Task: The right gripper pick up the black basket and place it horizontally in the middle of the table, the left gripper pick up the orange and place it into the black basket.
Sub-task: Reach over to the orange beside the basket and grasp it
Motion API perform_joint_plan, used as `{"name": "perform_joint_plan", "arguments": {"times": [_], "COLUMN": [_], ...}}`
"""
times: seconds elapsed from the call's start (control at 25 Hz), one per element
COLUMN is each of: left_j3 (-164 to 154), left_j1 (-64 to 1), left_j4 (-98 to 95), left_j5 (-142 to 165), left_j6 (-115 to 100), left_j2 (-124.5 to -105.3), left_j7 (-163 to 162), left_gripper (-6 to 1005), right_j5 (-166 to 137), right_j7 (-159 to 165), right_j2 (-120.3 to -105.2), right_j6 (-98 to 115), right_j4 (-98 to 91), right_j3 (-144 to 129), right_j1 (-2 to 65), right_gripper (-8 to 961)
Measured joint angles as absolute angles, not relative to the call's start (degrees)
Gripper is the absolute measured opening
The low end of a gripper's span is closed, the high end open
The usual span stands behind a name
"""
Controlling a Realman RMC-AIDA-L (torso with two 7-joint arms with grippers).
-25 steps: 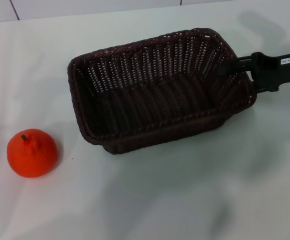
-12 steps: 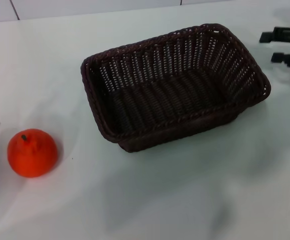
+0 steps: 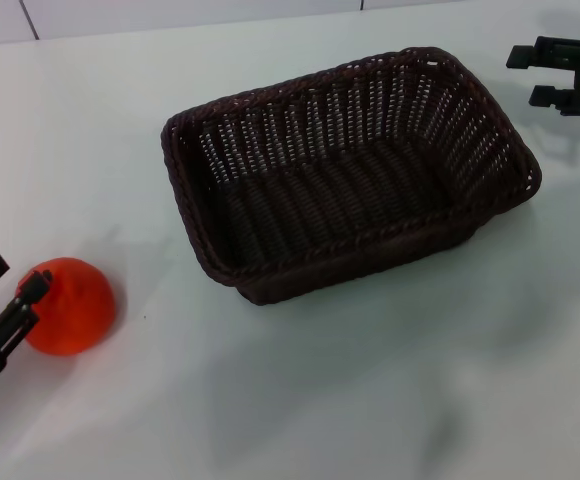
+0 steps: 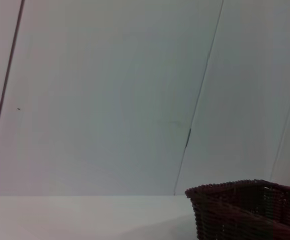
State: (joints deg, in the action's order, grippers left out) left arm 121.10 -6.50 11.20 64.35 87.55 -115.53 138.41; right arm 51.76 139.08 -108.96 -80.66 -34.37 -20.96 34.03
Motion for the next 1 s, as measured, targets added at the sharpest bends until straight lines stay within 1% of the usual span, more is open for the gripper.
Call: {"name": "perform_joint_plan", "arguments": {"times": [0.2,0.48,0.68,1.0], "left_j3": [121.07,120.85,119.28,119.08], "left_j1": [-6.19,-6.68,-7.35,-7.47], "left_j4": [11.24,11.25,11.3,13.57], "left_j5": [64.47,65.08,65.12,65.13], "left_j6": [88.01,87.28,85.13,79.98], "left_j2": [-115.68,-116.58,-116.81,-118.52], "left_j7": [138.34,138.75,138.82,138.85], "left_gripper": [590,590,590,578], "right_j5": [51.77,51.77,51.77,51.82], "right_j7": [137.9,137.58,137.56,137.54], "right_j2": [-108.98,-109.12,-109.18,-109.6], "right_j6": [-79.92,-79.88,-80.19,-80.5], "right_j4": [-32.9,-32.64,-32.61,-32.6], "right_j3": [-21.18,-21.16,-20.83,-20.73], "right_j1": [34.01,33.59,33.41,33.4], "right_gripper": [839,838,838,839]}}
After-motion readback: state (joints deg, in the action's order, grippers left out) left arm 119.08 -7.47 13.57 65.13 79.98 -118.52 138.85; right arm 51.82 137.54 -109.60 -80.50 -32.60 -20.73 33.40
